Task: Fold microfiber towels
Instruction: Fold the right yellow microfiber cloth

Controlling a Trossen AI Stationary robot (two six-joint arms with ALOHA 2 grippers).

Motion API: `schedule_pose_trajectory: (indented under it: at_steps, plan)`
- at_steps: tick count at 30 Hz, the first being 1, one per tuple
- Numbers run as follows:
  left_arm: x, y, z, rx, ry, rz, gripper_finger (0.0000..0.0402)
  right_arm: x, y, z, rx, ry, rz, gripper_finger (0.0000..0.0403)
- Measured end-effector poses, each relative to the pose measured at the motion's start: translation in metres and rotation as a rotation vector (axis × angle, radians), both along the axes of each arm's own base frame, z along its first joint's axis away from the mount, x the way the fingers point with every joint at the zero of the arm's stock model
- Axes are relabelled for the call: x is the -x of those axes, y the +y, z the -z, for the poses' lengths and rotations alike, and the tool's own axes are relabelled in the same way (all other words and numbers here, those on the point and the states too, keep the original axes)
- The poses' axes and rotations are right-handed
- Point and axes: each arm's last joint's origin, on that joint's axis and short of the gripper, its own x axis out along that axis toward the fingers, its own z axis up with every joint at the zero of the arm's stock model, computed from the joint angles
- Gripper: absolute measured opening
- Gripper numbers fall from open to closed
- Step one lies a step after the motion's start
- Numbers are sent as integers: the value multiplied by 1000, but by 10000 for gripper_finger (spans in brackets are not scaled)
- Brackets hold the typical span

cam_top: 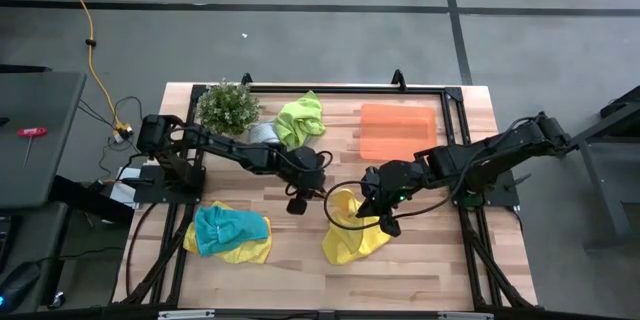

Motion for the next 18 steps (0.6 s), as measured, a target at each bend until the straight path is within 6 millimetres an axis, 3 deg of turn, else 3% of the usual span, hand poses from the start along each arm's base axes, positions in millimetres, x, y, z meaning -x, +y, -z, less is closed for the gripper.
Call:
schedule_pose_trajectory:
  at_steps: [2,7,18]
  plan:
    - [2,0,-1,34,19,-28,9,0,0,0,2,-2,3,0]
    - [14,-2,-18,92,58,-55,4,3,-5,5,48,62,26,0]
    - [58,-11,-73,281,141,-244,1,21,-30,23,320,299,344,0]
